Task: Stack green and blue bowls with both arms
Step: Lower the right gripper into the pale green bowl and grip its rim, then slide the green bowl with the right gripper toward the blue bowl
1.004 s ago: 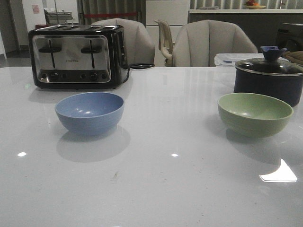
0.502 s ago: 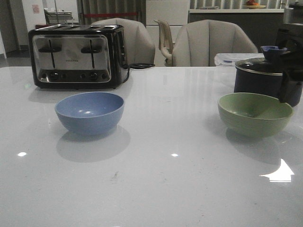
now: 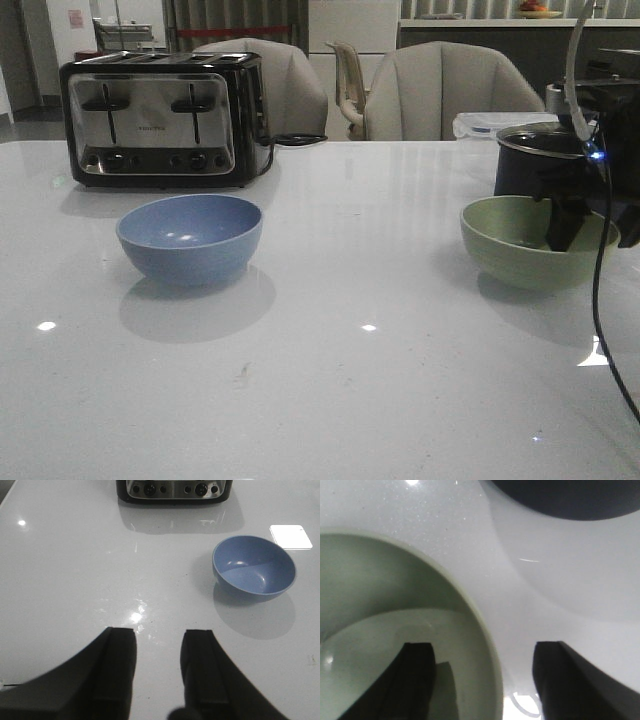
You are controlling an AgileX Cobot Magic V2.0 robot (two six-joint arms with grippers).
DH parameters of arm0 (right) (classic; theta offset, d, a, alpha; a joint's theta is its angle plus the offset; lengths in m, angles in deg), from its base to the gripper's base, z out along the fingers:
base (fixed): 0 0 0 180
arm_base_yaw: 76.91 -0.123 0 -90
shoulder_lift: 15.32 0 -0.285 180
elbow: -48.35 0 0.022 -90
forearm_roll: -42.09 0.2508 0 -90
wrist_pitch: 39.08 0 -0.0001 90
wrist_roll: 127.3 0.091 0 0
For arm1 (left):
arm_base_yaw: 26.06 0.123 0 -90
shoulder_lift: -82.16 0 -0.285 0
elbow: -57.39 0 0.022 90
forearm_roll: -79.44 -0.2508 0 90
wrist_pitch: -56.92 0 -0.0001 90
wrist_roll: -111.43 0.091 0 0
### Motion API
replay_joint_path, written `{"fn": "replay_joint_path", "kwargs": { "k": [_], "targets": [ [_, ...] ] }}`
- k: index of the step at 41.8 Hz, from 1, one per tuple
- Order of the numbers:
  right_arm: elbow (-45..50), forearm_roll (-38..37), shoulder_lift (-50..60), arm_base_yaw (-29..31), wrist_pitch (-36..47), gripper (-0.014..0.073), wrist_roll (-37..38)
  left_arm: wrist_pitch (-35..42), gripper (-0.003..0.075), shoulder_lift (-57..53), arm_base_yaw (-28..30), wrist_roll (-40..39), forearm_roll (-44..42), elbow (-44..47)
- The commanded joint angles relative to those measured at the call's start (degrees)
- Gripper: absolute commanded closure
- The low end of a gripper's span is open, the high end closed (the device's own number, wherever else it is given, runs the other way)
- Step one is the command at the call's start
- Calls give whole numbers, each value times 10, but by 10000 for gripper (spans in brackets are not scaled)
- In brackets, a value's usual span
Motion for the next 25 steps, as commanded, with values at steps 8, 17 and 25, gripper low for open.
{"fn": "replay_joint_path", "kwargs": {
  "k": [8, 17, 25],
  "targets": [
    [-20, -4, 26, 4, 22, 426, 1, 46, 497, 4, 1, 0, 2, -16],
    [-48, -3, 27, 4, -42, 470, 1, 46, 543, 4, 1, 0, 2, -16],
    [-110, 0, 27, -10, -157, 470, 1, 47, 584, 4, 1, 0, 2, -16]
  ]
}}
